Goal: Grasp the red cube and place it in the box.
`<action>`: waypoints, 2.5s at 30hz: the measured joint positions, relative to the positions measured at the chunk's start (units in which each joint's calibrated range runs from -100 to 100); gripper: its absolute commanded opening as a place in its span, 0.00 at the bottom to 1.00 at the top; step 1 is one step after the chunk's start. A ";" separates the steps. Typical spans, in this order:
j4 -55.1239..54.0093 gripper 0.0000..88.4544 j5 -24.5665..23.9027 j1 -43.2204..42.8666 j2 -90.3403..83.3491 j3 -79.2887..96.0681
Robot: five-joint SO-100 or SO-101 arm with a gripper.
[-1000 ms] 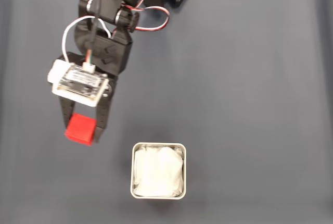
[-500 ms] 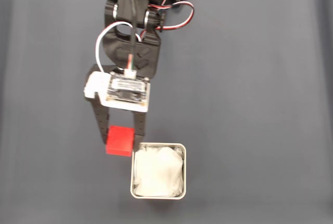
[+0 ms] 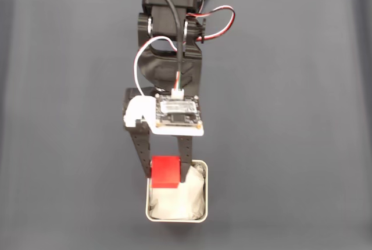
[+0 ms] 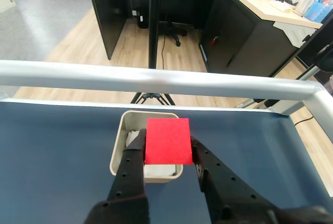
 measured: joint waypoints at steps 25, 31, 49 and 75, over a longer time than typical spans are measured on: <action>0.00 0.07 -3.08 -2.37 8.25 -5.24; 0.00 0.07 -3.32 -2.37 8.68 -5.24; 0.00 0.12 -3.42 -2.23 8.68 -5.24; -0.48 0.51 -2.93 -0.82 9.29 -5.24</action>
